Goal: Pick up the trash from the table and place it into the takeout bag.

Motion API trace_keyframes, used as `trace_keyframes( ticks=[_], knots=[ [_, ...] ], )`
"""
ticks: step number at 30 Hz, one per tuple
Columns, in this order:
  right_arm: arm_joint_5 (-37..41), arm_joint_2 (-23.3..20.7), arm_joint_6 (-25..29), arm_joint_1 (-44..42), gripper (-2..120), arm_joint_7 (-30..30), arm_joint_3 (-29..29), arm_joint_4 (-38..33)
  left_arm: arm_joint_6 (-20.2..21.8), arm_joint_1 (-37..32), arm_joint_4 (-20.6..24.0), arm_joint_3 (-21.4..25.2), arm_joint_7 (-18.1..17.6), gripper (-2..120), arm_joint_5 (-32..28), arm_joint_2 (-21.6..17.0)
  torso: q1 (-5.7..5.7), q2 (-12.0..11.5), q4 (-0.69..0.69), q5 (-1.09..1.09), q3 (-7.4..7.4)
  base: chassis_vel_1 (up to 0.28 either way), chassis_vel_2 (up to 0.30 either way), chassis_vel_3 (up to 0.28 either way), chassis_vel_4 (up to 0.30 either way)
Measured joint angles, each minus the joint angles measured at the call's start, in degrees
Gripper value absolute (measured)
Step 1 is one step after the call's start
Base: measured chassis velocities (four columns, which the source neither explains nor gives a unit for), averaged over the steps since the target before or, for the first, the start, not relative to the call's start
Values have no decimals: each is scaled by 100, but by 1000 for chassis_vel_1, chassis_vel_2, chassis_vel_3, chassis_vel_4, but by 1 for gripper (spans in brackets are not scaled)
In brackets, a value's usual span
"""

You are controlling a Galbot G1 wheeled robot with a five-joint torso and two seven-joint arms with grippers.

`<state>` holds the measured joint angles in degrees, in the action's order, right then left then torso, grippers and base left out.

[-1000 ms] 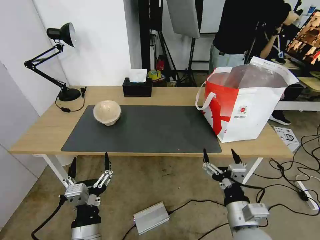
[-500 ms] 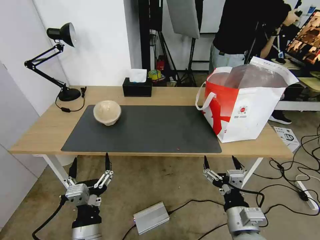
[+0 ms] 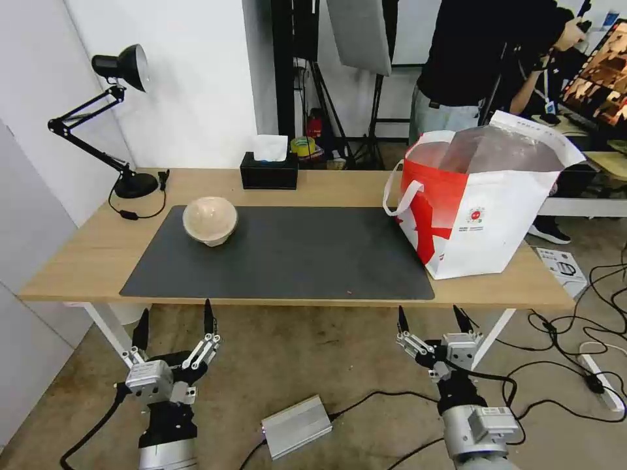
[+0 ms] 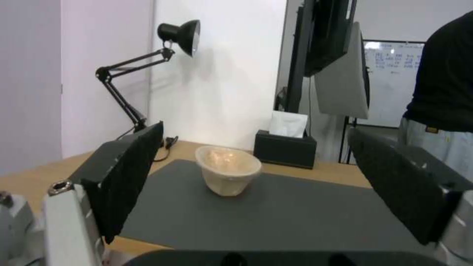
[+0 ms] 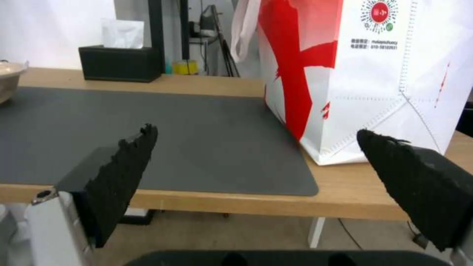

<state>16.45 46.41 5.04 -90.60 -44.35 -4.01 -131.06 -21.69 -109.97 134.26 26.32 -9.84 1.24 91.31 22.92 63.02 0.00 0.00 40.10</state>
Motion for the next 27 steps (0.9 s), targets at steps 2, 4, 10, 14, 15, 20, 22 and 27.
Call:
trace_keyframes(
  ticks=[2,4,10,14,15,20,22,27],
  knots=[
    [0,0,0,0,100,0,0,-1,0,2,-1,-3,0,100,-1,0,0,0,0,0,0,0,0,0,0],
    [0,0,0,2,100,0,0,-2,8,16,-1,-4,0,100,-26,-1,0,0,0,0,0,0,0,0,0],
    [0,0,0,4,100,0,0,-6,197,118,96,16,-35,100,-271,-6,0,0,0,0,0,0,0,0,0],
    [0,0,0,5,100,0,0,-6,314,198,120,26,-43,100,-428,-12,0,0,0,0,0,0,0,0,0],
    [1,0,0,5,100,0,0,-7,410,264,146,26,-108,100,-585,-30,0,0,0,0,0,0,0,0,0],
    [2,-1,0,6,100,0,-1,-7,838,408,332,59,-318,100,-1344,-138,0,0,0,0,0,0,0,0,0],
    [3,-1,1,6,100,0,0,-7,1020,467,397,78,-406,100,-1625,-194,0,0,0,0,0,0,0,0,0],
    [4,0,2,6,100,0,-1,-7,1551,809,593,198,-749,100,-2716,-547,0,0,0,0,0,0,0,0,0]
  ],
)
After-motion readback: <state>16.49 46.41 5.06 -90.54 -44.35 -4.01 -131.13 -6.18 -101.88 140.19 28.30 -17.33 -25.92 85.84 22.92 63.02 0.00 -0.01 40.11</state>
